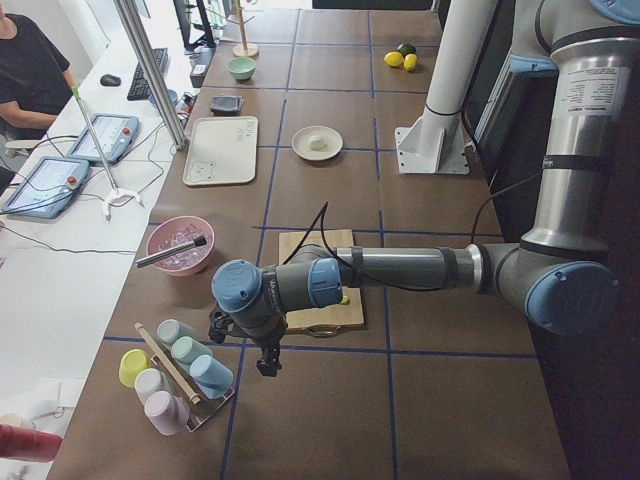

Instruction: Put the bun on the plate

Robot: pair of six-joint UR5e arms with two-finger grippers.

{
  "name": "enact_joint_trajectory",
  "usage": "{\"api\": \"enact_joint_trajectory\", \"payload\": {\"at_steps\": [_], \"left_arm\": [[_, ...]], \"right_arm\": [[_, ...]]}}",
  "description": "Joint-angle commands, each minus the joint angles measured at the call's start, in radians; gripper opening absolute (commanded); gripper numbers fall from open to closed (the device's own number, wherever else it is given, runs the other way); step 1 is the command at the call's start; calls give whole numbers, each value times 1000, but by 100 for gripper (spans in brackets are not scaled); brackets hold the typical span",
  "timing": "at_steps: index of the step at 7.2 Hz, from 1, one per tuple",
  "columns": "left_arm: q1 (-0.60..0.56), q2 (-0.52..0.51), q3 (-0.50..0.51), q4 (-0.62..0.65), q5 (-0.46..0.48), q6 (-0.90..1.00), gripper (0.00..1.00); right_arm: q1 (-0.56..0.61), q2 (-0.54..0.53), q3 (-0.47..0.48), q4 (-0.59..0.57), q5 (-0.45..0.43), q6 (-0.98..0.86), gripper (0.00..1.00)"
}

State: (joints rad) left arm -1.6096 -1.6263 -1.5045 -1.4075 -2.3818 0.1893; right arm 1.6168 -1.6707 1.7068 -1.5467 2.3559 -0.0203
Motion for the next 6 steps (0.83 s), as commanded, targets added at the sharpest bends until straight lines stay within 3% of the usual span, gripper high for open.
{"api": "enact_joint_trajectory", "payload": {"at_steps": [1, 6], "left_arm": [[-6, 0, 0, -28, 3, -30, 100], [-6, 0, 6, -73, 6, -31, 100]], "right_arm": [[0, 0, 1, 0, -1, 0, 100], [2, 2, 4, 2, -7, -1, 100]]}}
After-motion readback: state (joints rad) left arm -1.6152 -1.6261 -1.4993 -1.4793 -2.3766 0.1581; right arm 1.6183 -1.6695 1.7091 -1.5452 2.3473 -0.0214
